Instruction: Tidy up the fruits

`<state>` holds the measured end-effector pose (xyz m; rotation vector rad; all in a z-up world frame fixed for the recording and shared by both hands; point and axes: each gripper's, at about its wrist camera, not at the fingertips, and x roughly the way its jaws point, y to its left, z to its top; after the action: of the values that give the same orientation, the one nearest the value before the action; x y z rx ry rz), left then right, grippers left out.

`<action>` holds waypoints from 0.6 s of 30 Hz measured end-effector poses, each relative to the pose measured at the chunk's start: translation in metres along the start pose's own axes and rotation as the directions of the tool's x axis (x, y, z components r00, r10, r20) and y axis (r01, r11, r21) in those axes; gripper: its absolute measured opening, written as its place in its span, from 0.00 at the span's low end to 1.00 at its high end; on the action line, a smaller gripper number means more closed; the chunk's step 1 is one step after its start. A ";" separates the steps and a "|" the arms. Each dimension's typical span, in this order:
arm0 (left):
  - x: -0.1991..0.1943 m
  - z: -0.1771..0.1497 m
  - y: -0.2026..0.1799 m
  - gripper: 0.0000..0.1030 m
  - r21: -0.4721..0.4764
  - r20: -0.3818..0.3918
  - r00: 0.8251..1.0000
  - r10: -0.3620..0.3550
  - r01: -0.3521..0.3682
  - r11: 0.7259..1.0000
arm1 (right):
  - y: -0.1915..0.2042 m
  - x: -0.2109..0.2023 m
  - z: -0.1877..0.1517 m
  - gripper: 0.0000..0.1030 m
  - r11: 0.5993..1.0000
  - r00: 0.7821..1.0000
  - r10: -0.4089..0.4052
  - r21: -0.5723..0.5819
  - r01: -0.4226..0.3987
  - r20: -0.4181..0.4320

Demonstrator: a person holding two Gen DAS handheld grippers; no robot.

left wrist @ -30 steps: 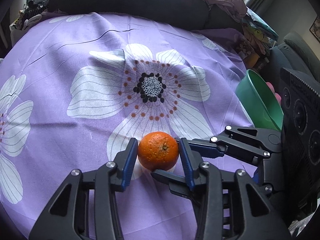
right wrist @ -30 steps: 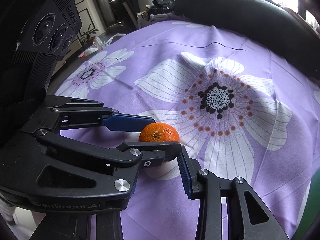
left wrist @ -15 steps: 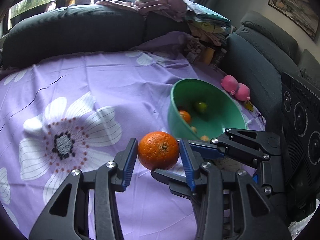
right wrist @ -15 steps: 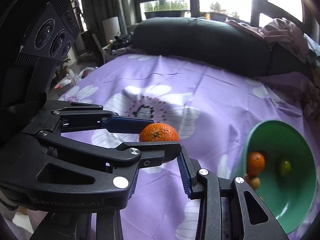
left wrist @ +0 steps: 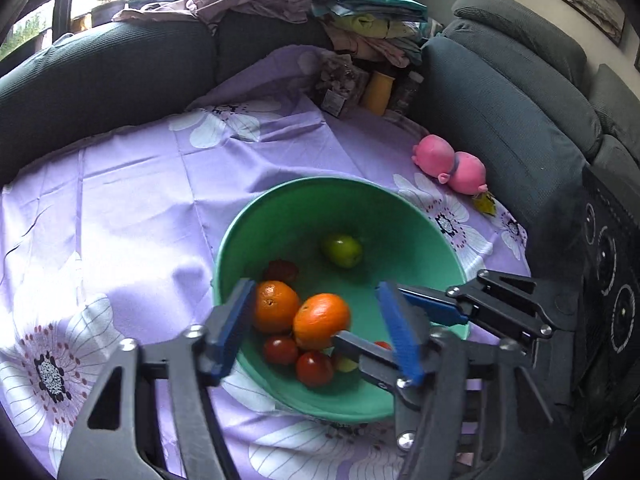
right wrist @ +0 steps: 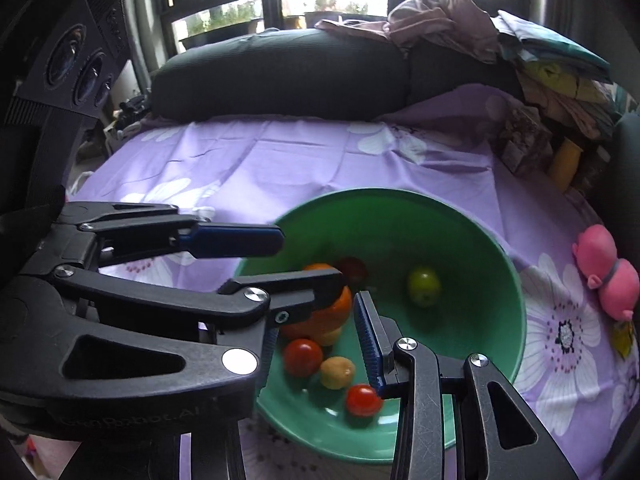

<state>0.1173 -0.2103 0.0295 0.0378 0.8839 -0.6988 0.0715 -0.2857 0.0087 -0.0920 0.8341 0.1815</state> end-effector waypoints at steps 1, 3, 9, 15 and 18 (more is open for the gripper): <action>-0.004 0.001 0.001 0.96 -0.005 0.014 1.000 0.025 -0.025 1.000 | -0.002 -0.001 -0.002 0.38 1.000 1.000 -0.006 0.005 0.006 0.000; -0.013 0.003 0.004 0.99 -0.018 0.044 0.997 0.065 -0.064 0.998 | -0.005 -0.005 -0.004 0.38 1.000 1.000 -0.012 0.014 0.012 0.003; -0.033 0.003 0.013 0.99 -0.064 0.024 0.985 0.172 -0.170 0.983 | -0.009 -0.018 -0.011 0.38 0.999 0.999 -0.044 0.022 0.044 0.008; -0.036 0.001 0.016 0.99 -0.073 -0.063 0.965 0.254 -0.258 0.963 | -0.007 -0.032 -0.012 0.39 0.999 0.999 -0.045 0.020 0.044 0.027; -0.039 0.000 0.012 0.99 -0.044 -0.056 0.954 0.295 -0.297 0.954 | -0.007 -0.038 -0.014 0.39 0.999 0.998 -0.045 0.018 0.044 0.036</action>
<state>0.1071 -0.1797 0.0549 0.1389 0.9198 -0.3951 0.0377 -0.2995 0.0277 -0.0910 0.7960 0.1337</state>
